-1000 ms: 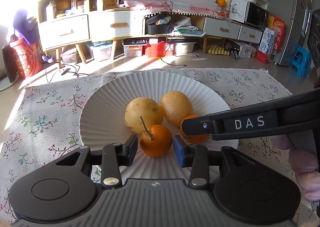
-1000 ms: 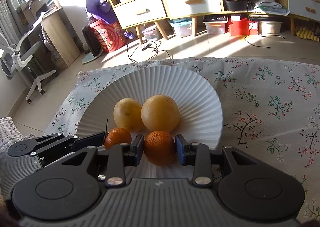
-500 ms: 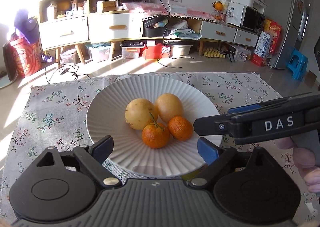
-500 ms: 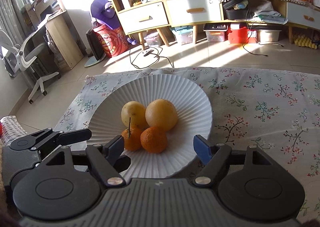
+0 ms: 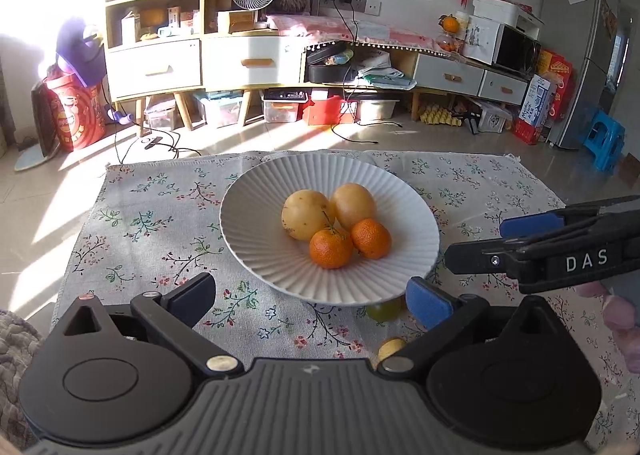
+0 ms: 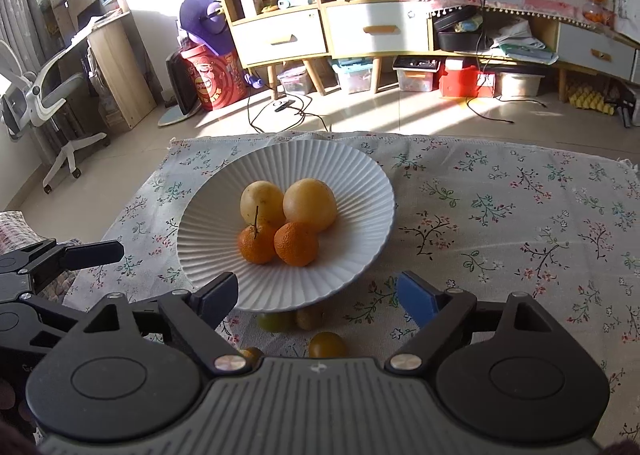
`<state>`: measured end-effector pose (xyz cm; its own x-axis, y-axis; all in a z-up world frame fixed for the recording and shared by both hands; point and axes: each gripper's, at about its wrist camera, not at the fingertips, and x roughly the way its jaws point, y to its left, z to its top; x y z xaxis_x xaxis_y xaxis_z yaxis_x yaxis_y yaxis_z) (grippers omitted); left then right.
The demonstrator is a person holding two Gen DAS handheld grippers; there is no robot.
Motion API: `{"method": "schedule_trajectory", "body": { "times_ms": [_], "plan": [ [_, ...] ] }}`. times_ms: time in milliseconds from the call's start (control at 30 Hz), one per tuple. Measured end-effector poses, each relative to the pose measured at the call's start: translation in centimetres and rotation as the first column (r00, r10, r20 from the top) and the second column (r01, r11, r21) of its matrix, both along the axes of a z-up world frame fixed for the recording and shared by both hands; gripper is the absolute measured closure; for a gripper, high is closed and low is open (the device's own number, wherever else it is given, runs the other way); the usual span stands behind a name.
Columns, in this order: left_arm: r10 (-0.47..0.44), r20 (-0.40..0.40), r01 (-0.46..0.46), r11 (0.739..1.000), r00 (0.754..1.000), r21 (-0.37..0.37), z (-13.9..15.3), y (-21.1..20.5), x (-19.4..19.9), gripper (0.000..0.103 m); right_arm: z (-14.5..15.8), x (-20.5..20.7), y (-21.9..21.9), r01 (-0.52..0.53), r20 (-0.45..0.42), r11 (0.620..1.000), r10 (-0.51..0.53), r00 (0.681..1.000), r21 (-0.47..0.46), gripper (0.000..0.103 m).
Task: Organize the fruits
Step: 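Withdraw both open tools from the bowl back toward the remaining fruit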
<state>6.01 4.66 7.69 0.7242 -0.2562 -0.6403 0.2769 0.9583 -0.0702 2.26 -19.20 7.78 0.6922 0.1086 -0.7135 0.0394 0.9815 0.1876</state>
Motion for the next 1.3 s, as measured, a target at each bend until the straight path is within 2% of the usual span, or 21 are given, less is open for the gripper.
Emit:
{"method": "schedule_trajectory", "body": {
  "times_ms": [167,467,1100,1300],
  "plan": [
    [0.036,-0.020,-0.036,0.999,0.999,0.003,-0.1,1.2,-0.6,0.008,0.2,-1.1,0.8,-0.028,0.009,0.998,0.028,1.000,-0.052,0.014],
    [0.055,-0.005,-0.055,0.998,0.998,0.007,-0.4,2.2,-2.2,0.008,0.1,-2.6,1.5,-0.055,0.022,0.996,0.057,0.998,-0.077,0.012],
    [0.002,0.002,-0.002,0.999,1.000,0.032,-1.8,2.8,-4.7,0.008,-1.3,-5.0,1.8,-0.074,0.017,0.993,0.076,0.997,-0.097,0.008],
    [-0.010,-0.008,0.010,0.999,1.000,0.049,-2.9,3.2,-5.4,0.008,-2.2,-6.1,2.0,-0.110,0.003,0.988,0.111,0.994,-0.105,0.008]
  ]
}}
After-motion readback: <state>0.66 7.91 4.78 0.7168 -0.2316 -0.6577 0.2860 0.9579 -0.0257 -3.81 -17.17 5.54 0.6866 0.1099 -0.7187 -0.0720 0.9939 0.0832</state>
